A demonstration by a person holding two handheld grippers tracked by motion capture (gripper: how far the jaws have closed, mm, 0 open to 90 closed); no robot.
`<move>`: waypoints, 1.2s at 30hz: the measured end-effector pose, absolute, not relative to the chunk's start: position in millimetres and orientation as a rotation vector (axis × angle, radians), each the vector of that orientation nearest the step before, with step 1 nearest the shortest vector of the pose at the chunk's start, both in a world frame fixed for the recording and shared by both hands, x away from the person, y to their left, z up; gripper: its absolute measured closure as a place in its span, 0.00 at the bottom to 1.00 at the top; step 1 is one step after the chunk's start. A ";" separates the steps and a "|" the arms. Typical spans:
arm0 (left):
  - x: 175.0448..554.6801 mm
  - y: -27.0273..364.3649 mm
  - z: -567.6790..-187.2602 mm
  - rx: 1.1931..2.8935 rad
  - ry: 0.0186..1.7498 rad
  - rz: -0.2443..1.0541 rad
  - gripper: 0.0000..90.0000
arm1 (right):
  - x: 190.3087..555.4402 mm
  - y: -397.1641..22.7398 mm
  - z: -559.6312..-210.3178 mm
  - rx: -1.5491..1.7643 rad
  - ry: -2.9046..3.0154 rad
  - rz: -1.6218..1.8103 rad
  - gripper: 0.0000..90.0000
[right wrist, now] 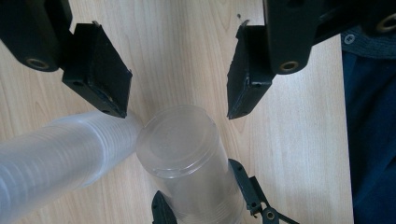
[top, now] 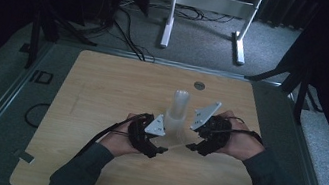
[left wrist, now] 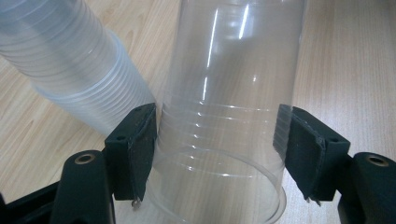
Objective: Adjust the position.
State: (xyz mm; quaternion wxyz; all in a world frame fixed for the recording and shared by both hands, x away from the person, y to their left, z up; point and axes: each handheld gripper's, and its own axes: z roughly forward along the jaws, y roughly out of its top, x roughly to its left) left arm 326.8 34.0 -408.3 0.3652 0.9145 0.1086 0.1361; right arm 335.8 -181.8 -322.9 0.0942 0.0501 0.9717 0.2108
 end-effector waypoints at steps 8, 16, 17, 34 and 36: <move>324.8 30.8 -409.5 2.369 0.266 0.373 0.35 | 337.0 -179.6 -326.0 0.163 2.910 0.589 0.38; 322.9 26.1 -410.0 2.393 0.249 0.392 0.35 | 338.4 -176.8 -330.1 0.164 2.924 0.557 0.35; 322.4 25.1 -410.1 2.397 0.246 0.398 0.35 | 338.6 -176.4 -330.5 0.162 2.924 0.555 0.34; 318.7 15.5 -411.3 2.414 0.210 0.424 0.35 | 341.2 -169.0 -340.5 0.178 2.970 0.488 0.30; 318.3 15.2 -411.2 2.416 0.209 0.428 0.35 | 341.1 -168.4 -341.3 0.185 2.973 0.486 0.30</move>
